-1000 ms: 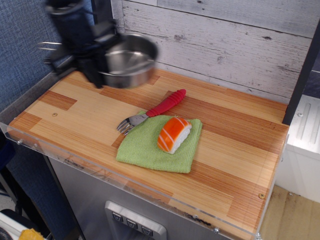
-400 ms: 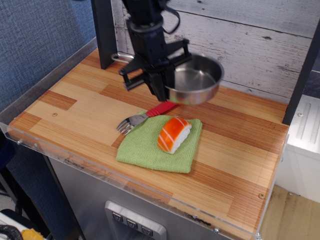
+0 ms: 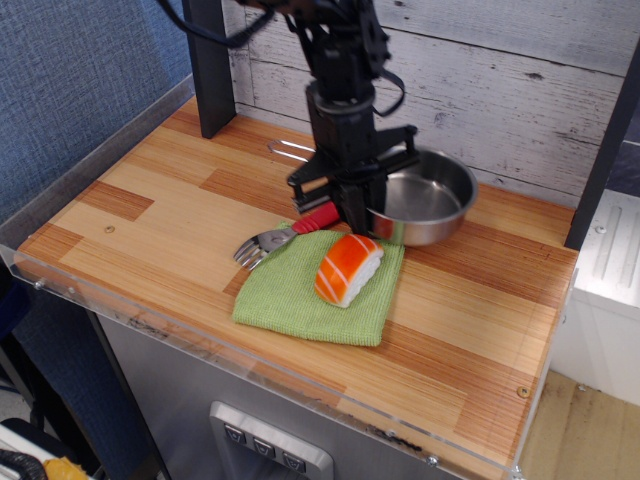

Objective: Pick up the pot and place it behind the green cloth

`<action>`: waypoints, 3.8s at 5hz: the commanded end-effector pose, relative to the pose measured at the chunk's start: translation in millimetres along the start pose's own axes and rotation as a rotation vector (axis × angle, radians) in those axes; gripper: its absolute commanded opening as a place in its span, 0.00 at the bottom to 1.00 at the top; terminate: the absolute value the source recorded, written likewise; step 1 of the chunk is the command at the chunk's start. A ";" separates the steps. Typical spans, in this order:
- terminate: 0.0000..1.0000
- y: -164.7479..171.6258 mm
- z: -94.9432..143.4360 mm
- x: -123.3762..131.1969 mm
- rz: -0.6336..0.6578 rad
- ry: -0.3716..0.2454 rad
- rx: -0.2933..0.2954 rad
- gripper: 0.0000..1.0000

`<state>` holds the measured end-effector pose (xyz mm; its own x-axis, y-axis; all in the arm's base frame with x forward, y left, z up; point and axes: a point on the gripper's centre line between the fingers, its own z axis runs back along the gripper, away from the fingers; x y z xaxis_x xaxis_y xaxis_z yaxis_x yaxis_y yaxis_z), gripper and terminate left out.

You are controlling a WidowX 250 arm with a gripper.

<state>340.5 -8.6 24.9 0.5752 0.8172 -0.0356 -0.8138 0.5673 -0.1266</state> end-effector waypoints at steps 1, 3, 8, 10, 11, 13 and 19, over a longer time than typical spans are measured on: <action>0.00 -27.4 -14.4 -0.9 -0.051 -0.039 -0.018 0.00; 0.00 -19.7 -20.6 -1.4 -0.041 -0.034 0.000 1.00; 0.00 -19.2 71.8 -1.5 -0.005 -0.017 -0.157 1.00; 0.00 2.3 144.6 3.6 0.025 -0.049 -0.253 1.00; 0.00 24.6 174.4 8.5 0.069 -0.047 -0.258 1.00; 0.00 66.6 188.4 15.8 0.138 -0.073 -0.230 1.00; 0.00 66.6 188.4 15.8 0.138 -0.073 -0.230 1.00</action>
<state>290.8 62.2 192.0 0.4494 0.8928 -0.0298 -0.8506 0.4175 -0.3196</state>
